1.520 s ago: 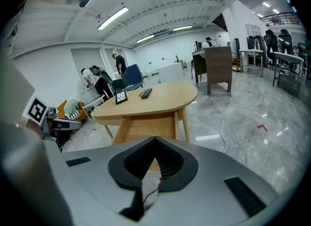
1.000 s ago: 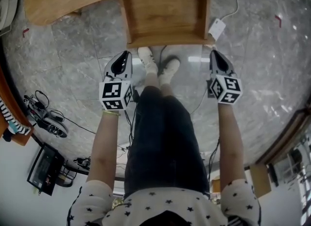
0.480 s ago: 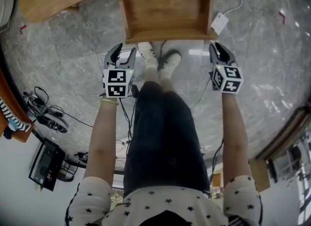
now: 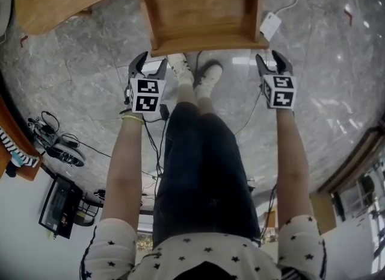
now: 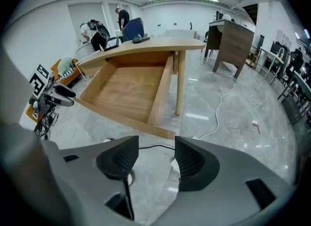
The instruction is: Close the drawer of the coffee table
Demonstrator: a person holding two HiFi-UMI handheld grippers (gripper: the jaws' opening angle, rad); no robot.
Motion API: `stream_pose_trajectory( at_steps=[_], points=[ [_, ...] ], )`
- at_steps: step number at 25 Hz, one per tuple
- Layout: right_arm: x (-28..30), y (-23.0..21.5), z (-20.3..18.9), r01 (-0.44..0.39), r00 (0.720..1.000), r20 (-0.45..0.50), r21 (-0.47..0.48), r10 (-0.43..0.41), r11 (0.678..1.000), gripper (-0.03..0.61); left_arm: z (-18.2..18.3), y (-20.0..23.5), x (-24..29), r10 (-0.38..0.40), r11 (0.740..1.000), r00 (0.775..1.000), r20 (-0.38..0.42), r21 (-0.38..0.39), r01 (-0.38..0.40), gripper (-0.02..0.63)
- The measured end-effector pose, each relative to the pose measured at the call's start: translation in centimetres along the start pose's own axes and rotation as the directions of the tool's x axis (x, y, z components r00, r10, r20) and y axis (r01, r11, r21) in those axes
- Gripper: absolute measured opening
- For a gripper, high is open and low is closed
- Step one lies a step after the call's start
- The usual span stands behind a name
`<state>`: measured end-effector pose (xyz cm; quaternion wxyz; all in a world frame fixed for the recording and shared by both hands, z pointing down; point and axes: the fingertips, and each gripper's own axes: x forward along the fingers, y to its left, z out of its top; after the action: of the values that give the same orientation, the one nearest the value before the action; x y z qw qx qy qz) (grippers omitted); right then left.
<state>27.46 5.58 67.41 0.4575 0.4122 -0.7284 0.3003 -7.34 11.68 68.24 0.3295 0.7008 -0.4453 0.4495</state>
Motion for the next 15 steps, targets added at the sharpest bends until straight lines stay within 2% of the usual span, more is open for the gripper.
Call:
stream_pose_trajectory(
  at_steps=[6, 15],
  points=[
    [1.5, -0.7, -0.4, 0.031, 0.999, -0.035, -0.032, -0.032, 0.999, 0.233, -0.7, 0.2, 1.5, 0.006, 1.000, 0.999, -0.037, 0.024, -0.005, 0.242],
    [3.4, -0.9, 0.2, 0.016, 0.998, -0.064, -0.091, -0.022, 0.996, 0.235, -0.3, 0.3, 2.8, 0.004, 0.999, 0.998, -0.060, 0.046, -0.001, 0.242]
  ],
)
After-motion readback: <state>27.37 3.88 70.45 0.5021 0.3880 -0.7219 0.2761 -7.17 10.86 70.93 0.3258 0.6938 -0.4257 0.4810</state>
